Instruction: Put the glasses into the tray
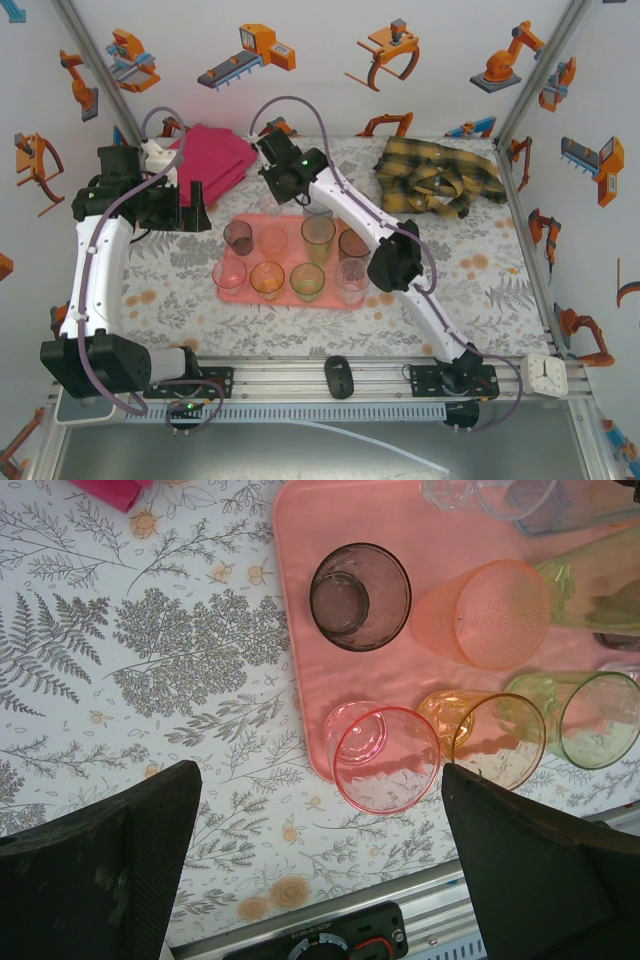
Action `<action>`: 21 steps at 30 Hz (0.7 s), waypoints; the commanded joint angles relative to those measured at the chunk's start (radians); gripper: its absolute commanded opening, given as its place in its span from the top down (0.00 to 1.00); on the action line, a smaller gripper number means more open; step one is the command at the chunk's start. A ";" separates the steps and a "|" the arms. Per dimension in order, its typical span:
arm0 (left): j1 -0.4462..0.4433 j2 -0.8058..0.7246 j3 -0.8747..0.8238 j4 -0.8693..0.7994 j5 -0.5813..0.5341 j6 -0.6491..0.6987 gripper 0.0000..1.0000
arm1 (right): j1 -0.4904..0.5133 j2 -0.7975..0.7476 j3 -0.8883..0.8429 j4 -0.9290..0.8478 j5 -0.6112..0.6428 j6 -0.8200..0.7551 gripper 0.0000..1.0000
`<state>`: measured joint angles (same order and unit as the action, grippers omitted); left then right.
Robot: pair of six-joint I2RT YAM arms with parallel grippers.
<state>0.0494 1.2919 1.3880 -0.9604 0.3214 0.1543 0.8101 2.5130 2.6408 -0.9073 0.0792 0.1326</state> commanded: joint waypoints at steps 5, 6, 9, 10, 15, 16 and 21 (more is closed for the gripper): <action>0.010 -0.004 0.002 -0.005 0.012 0.005 0.01 | 0.020 0.026 0.047 0.010 0.007 -0.041 0.98; 0.011 0.000 0.002 -0.005 0.011 0.004 0.01 | 0.020 0.028 0.047 0.010 0.007 -0.041 0.98; 0.010 0.007 0.002 -0.003 0.014 0.001 0.01 | 0.020 0.035 0.050 0.004 0.005 -0.042 0.98; 0.010 0.010 0.002 -0.003 0.016 0.001 0.01 | 0.022 0.034 0.050 0.001 0.008 -0.042 0.98; 0.012 0.021 -0.001 -0.002 0.020 0.000 0.01 | 0.029 0.037 0.045 -0.012 0.027 -0.051 0.97; 0.011 0.021 0.000 -0.002 0.019 0.002 0.01 | 0.029 0.039 0.045 -0.017 0.030 -0.051 0.97; 0.014 0.025 -0.005 -0.001 0.011 0.011 0.01 | 0.031 0.044 0.045 -0.036 0.046 -0.048 0.97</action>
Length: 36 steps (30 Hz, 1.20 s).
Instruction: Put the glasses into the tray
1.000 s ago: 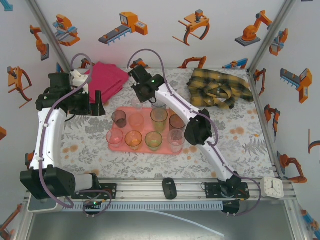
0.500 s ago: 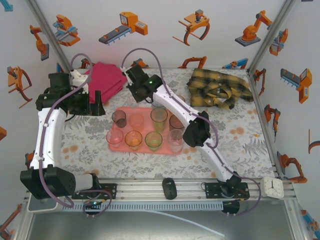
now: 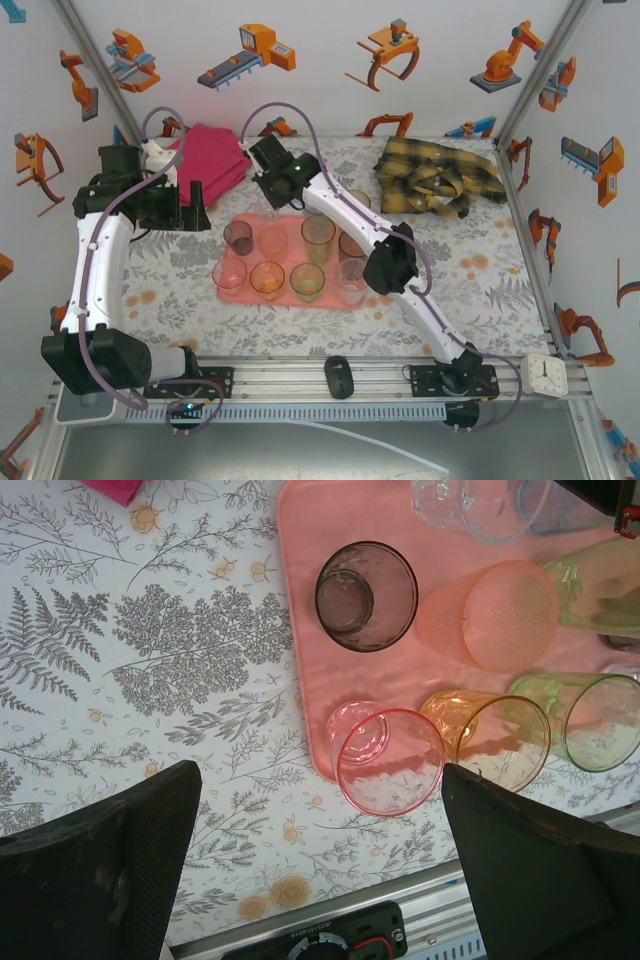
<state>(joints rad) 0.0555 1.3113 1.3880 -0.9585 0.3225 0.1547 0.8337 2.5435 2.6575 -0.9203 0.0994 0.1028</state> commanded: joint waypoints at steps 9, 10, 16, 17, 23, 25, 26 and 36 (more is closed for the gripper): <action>0.010 0.008 -0.009 0.002 0.013 0.014 0.01 | 0.017 0.018 0.028 -0.035 0.041 -0.028 0.97; 0.011 0.007 -0.012 0.002 0.011 0.017 0.01 | 0.020 0.021 0.028 -0.037 0.047 -0.032 0.97; 0.015 0.000 -0.024 0.004 0.002 0.029 0.01 | 0.028 0.026 0.028 -0.059 0.077 -0.049 0.96; 0.016 0.000 -0.024 0.004 0.001 0.030 0.01 | 0.028 0.027 0.027 -0.061 0.082 -0.049 0.96; 0.018 0.005 -0.023 0.007 0.008 0.031 0.01 | 0.028 0.032 0.026 -0.060 0.113 -0.046 0.95; 0.018 0.008 -0.022 0.007 0.010 0.028 0.01 | 0.028 0.035 0.026 -0.060 0.119 -0.045 0.95; 0.019 0.008 -0.023 0.007 0.010 0.029 0.01 | 0.028 0.036 0.025 -0.061 0.116 -0.043 0.95; 0.022 0.017 -0.023 0.017 0.012 0.022 0.01 | 0.027 0.045 0.021 -0.081 0.122 -0.025 0.93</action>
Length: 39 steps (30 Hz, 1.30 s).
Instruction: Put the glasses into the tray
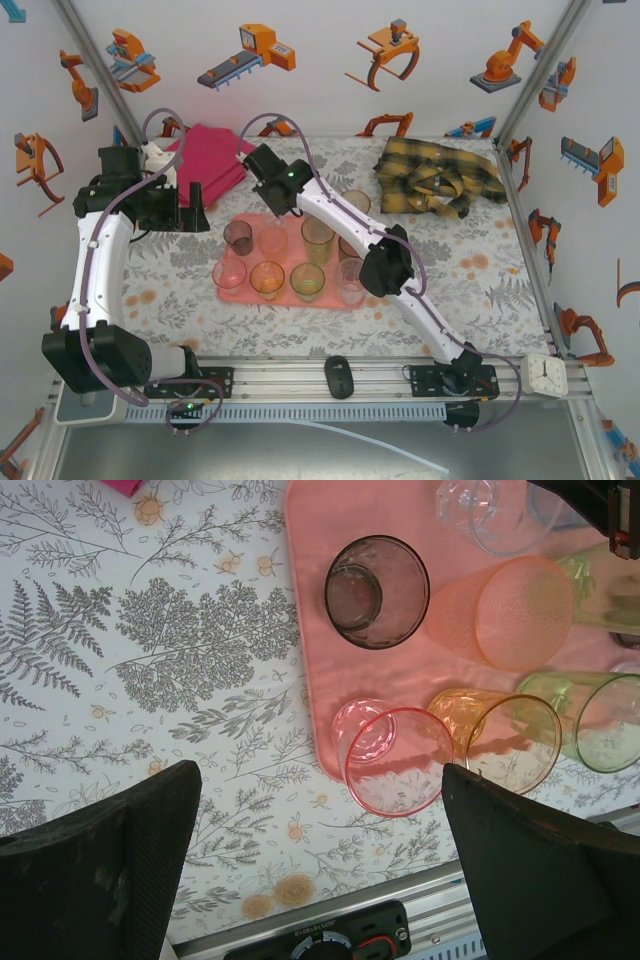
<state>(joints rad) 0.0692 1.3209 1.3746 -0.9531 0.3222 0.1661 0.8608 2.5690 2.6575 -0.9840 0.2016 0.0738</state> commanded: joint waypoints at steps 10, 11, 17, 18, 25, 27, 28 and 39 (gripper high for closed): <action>0.008 0.013 -0.010 0.015 0.017 0.008 0.01 | -0.008 0.044 0.028 -0.022 0.000 0.035 0.92; 0.008 0.016 -0.009 0.015 0.019 0.007 0.01 | -0.010 0.046 0.031 -0.021 -0.003 0.039 0.91; 0.007 0.021 -0.006 0.017 0.021 0.007 0.01 | -0.017 0.049 0.030 -0.023 -0.005 0.047 0.90; 0.007 0.021 -0.006 0.018 0.022 0.006 0.01 | -0.019 0.048 0.030 -0.024 -0.005 0.047 0.90; 0.007 0.024 -0.009 0.017 0.022 0.004 0.01 | -0.022 0.055 0.030 -0.025 -0.010 0.053 0.89; 0.008 0.023 -0.005 0.017 0.023 0.004 0.01 | -0.022 0.058 0.029 -0.025 -0.005 0.053 0.88; 0.008 0.024 -0.004 0.017 0.025 0.001 0.01 | -0.022 0.059 0.030 -0.024 -0.007 0.053 0.88; 0.008 0.036 0.008 0.017 0.035 -0.007 0.01 | -0.026 0.063 0.033 -0.024 -0.007 0.052 0.80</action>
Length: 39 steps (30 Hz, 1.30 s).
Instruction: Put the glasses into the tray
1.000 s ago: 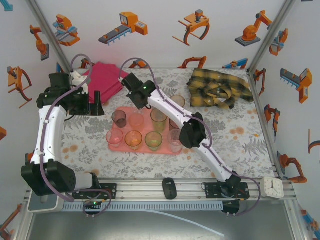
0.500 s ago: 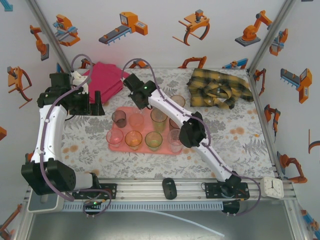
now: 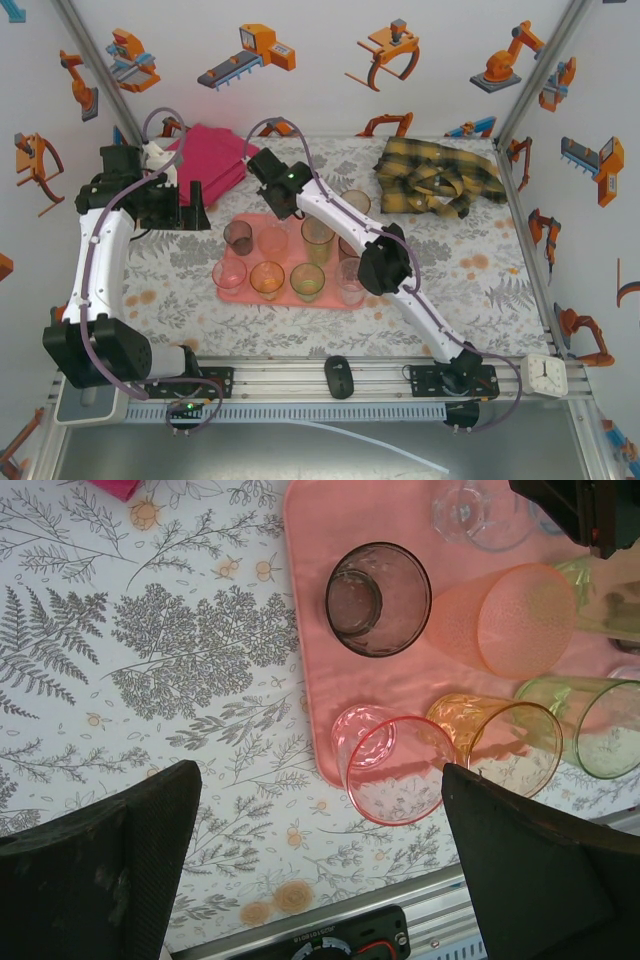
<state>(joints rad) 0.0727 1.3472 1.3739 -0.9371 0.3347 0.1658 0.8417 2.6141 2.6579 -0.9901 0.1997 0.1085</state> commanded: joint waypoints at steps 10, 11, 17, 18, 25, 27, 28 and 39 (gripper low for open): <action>0.005 0.015 0.018 0.001 0.027 -0.014 0.01 | -0.012 0.015 0.034 -0.027 0.000 0.020 0.73; 0.005 0.016 0.020 -0.001 0.026 -0.013 0.01 | -0.012 0.014 0.037 -0.027 0.001 0.019 0.72; 0.005 0.018 0.036 -0.005 0.027 -0.015 0.01 | -0.012 -0.001 0.047 -0.017 0.021 0.017 0.65; 0.004 0.016 0.040 -0.005 0.026 -0.014 0.01 | -0.012 -0.004 0.048 -0.014 0.020 0.017 0.64; 0.005 0.019 0.047 -0.007 0.029 -0.014 0.01 | -0.012 -0.030 0.046 0.006 0.000 0.020 0.61; 0.005 0.019 0.053 -0.011 0.028 -0.012 0.01 | -0.012 -0.035 0.047 0.013 -0.020 0.021 0.61; 0.006 0.019 0.054 -0.012 0.027 -0.011 0.01 | -0.012 -0.036 0.047 0.014 -0.024 0.023 0.61; 0.005 0.012 0.083 -0.019 0.036 -0.013 0.01 | -0.010 -0.067 0.046 0.050 -0.047 0.025 0.59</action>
<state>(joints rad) 0.0727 1.3594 1.4223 -0.9394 0.3416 0.1619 0.8360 2.6122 2.6644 -0.9588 0.1650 0.1162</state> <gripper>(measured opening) 0.985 0.403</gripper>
